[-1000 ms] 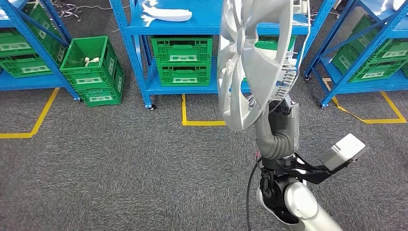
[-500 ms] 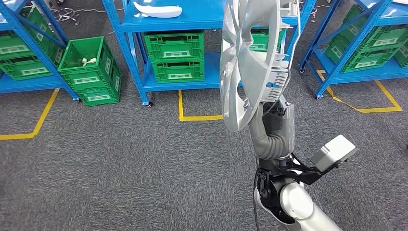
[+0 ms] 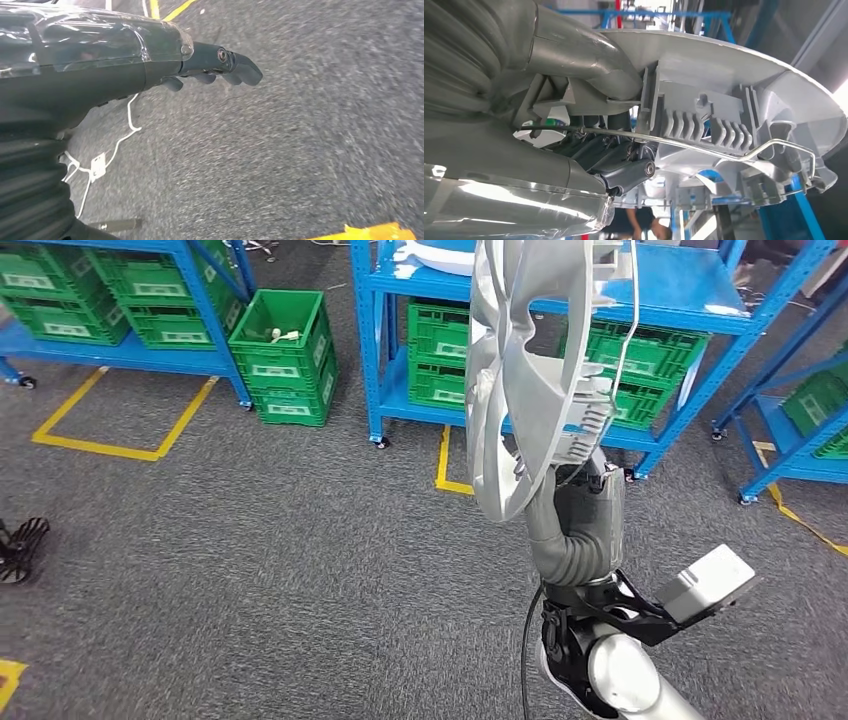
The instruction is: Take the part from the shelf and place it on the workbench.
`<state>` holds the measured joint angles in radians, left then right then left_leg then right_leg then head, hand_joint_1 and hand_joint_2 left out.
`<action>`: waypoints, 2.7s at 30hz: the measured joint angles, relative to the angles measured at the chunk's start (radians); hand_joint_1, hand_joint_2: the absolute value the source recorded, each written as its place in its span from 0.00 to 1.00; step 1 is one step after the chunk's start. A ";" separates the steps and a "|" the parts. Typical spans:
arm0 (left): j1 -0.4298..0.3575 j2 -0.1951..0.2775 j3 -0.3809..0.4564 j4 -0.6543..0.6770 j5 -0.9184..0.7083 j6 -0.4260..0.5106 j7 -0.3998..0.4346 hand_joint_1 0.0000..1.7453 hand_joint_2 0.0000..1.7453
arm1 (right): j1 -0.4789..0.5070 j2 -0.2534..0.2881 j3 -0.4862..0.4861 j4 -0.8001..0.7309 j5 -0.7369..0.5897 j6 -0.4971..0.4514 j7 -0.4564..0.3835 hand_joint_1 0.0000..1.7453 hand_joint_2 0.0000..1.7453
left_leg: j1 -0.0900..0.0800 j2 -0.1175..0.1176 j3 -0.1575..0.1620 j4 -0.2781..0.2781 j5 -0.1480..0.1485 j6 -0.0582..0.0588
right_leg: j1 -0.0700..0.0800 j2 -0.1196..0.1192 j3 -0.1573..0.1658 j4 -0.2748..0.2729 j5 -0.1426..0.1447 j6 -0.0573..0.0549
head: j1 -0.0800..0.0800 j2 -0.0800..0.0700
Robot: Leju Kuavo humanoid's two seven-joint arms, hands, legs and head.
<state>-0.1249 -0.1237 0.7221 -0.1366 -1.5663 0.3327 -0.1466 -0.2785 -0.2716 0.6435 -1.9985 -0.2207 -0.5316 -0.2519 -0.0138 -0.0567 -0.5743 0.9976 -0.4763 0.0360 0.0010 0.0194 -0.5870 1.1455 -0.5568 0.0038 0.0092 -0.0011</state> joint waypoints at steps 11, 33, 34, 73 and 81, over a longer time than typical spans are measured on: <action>0.003 0.003 -0.003 0.001 -0.003 -0.003 0.004 0.00 1.00 | -0.003 0.011 0.011 -0.019 0.020 0.015 -0.011 1.00 1.00 | 0.018 0.065 -0.137 0.227 -0.106 -0.062 | -0.007 -0.034 0.067 -0.194 0.071 -0.026 | -0.016 0.000; 0.005 0.019 -0.016 0.000 0.003 -0.021 0.020 0.00 1.00 | 0.004 0.019 0.032 -0.033 0.002 0.090 -0.061 1.00 1.00 | 0.005 -0.042 -0.047 0.026 0.021 -0.012 | -0.001 0.050 0.052 -0.118 0.035 -0.025 | 0.013 0.000; 0.005 0.019 -0.017 0.000 0.003 -0.021 0.020 0.00 1.00 | 0.003 0.019 0.033 -0.033 0.002 0.090 -0.061 1.00 1.00 | 0.007 -0.053 -0.052 0.026 0.025 -0.016 | 0.001 0.057 0.058 -0.136 0.036 -0.031 | 0.013 0.000; -0.036 0.104 0.001 -0.003 0.163 -0.038 0.061 0.00 1.00 | -0.054 0.119 0.062 0.055 -0.129 0.332 -0.229 1.00 1.00 | 0.034 0.058 -0.200 0.276 -0.080 -0.079 | -0.004 -0.054 0.083 -0.193 0.055 -0.033 | 0.006 0.000; -0.020 0.126 0.056 -0.003 0.240 0.000 0.058 0.00 1.00 | -0.014 0.115 0.039 0.028 -0.124 0.307 -0.228 1.00 1.00 | 0.047 0.165 -0.079 0.076 -0.005 -0.072 | -0.019 -0.134 0.085 -0.139 0.005 0.030 | -0.011 0.000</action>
<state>-0.1450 0.0028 0.7778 -0.1395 -1.3261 0.3329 -0.0890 -0.2927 -0.1566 0.6825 -1.9700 -0.3451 -0.2245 -0.4798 0.0331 0.1082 -0.6534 1.0732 -0.4810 -0.0358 -0.0180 -0.1145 -0.5019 1.0064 -0.5515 0.0342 -0.0023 -0.0010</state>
